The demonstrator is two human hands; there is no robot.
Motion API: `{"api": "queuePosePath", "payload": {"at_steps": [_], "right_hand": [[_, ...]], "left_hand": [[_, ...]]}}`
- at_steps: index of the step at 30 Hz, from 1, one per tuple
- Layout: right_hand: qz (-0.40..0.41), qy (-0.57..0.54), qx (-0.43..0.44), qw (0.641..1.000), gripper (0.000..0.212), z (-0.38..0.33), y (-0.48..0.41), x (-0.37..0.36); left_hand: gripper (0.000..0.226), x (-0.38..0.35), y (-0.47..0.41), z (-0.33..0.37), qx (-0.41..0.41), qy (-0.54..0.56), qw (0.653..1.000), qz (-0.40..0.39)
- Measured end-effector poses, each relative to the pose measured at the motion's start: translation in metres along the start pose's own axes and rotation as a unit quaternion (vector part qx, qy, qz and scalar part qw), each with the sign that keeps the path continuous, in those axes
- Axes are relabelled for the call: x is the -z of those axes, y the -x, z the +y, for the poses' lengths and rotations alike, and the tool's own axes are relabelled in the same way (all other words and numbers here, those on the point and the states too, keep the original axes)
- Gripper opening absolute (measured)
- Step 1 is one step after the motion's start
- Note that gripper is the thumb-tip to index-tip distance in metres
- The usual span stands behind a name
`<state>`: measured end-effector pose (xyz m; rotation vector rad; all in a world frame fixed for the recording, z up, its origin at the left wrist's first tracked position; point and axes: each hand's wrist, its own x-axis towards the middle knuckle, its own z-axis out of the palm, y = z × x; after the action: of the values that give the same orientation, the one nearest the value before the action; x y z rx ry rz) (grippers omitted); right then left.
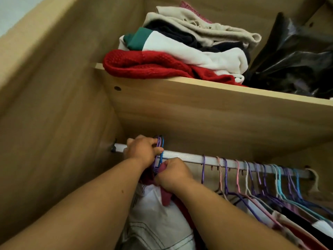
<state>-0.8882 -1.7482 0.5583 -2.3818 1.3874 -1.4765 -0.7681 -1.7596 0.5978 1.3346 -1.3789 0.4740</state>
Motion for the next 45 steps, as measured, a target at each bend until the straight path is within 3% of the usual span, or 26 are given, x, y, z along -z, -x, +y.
{"api": "queuePosePath", "payload": {"at_steps": [3,7,13,21,27,30,33,36,41,45], "right_hand": [[-0.026,-0.014,-0.019,0.999,0.017,0.012,-0.003,-0.009],[-0.051,-0.034,-0.04,0.997,0.021,0.025,0.001,-0.013],[-0.013,-0.163,-0.093,0.982,0.038,0.029,0.015,0.008],[-0.025,-0.146,-0.104,0.983,0.045,0.036,0.027,0.022],[-0.011,-0.163,-0.134,0.977,0.065,0.041,0.033,0.032],[-0.003,-0.156,-0.137,0.978,0.064,0.045,0.038,0.038],[0.012,-0.075,-0.091,0.993,0.078,0.043,0.043,0.042],[0.095,0.08,0.005,0.992,0.083,0.039,0.05,0.046],[0.184,0.319,0.14,0.919,0.088,0.044,0.071,0.076],[0.198,0.388,0.164,0.885,0.092,0.054,0.112,0.121]], "left_hand": [[0.039,-0.008,0.004,-0.005,-0.012,-0.021,0.999,0.022],[0.066,-0.012,0.01,-0.008,-0.058,-0.056,0.996,0.031],[0.057,-0.008,0.017,-0.003,-0.119,-0.144,0.982,-0.008],[0.05,0.006,0.018,0.01,-0.102,-0.253,0.962,-0.027],[0.067,0.012,0.018,0.001,-0.05,-0.315,0.948,-0.014],[0.078,0.01,0.021,0.0,-0.035,-0.309,0.95,-0.032],[0.079,0.003,0.031,-0.001,-0.032,-0.196,0.977,-0.073],[0.08,-0.002,0.043,-0.003,-0.06,-0.139,0.985,-0.077],[0.076,0.005,0.064,0.021,-0.116,-0.015,0.991,-0.065],[0.079,0.019,0.107,0.066,-0.212,0.013,0.976,-0.052]]}}
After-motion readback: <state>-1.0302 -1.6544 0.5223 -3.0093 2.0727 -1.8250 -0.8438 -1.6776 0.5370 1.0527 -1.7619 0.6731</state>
